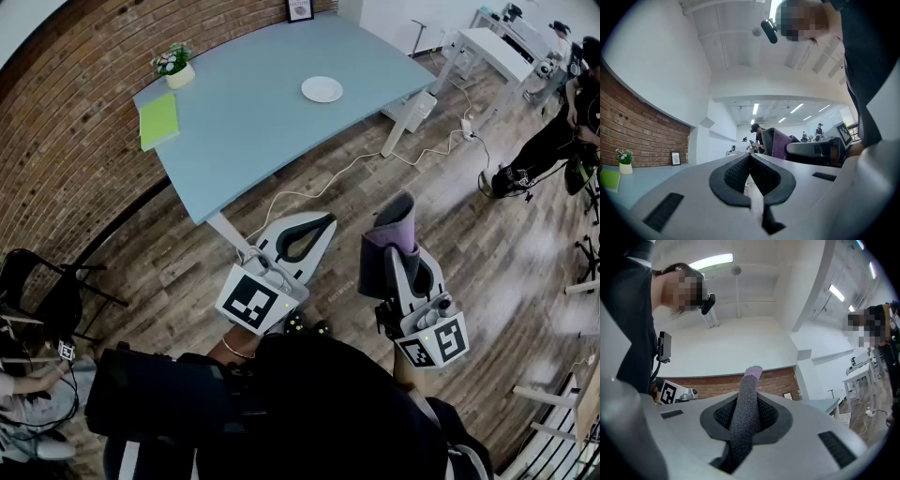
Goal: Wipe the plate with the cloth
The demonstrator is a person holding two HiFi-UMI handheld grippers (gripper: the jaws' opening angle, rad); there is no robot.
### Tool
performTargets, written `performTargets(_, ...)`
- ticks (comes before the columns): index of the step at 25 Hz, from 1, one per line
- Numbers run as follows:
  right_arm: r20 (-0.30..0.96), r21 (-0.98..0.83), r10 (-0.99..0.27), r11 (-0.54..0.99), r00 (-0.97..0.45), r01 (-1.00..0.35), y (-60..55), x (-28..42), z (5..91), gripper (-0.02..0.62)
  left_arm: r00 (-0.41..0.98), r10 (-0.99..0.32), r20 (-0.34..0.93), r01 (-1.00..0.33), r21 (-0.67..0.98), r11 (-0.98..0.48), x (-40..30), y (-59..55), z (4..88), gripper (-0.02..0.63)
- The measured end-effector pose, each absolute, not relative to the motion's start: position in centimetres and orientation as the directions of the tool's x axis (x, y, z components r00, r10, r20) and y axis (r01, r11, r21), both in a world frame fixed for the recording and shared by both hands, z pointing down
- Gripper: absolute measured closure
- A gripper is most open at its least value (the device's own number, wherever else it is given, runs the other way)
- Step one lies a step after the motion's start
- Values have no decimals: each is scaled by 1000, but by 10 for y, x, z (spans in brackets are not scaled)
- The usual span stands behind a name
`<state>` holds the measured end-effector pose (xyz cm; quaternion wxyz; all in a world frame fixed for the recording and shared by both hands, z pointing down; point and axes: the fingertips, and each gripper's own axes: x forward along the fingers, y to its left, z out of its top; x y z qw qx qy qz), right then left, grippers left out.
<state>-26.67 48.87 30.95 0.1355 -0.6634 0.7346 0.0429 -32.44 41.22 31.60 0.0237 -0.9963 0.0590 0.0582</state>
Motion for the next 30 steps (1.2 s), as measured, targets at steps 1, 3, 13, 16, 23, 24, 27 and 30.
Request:
performTargets(1,-255,-115,-963,117,-84,-986,488,-267,308,554,986,-114,-119,-119,-41,-992,-324,411,314,611)
performTargets(3,-252,-111,-964,117,-86,-987,486,-267,306,554,986,-112,-120,-118,-40,-992,-323,410,312,611)
performTargets(13,-261,-122,-963,101,-66,-987,489,-266,305,554,987,-113,-116,-121,-58,-991,-325,408,318,611)
performTargets(16,-263,-122,-963,97,-62,-988,492,-264,304,554,989,-110,-103,-114,-29,-993,-322,416,317,611)
performTargets(23,-265,-125,-963,90,-55,-988,499,-255,302,554,990,-107,-95,-109,-22,-994,-314,425,319,611)
performTargets(24,-268,-125,-962,88,-52,-988,501,-253,302,554,990,-108,-92,-109,-15,-994,-313,425,319,611)
performTargets(27,-279,-141,-959,85,-43,-986,507,-247,303,554,990,-106,-88,-108,-17,-994,-309,430,319,611)
performTargets(30,-295,-124,-953,114,-73,-986,513,-248,301,554,991,-101,-85,-105,-41,-994,-304,438,317,611)
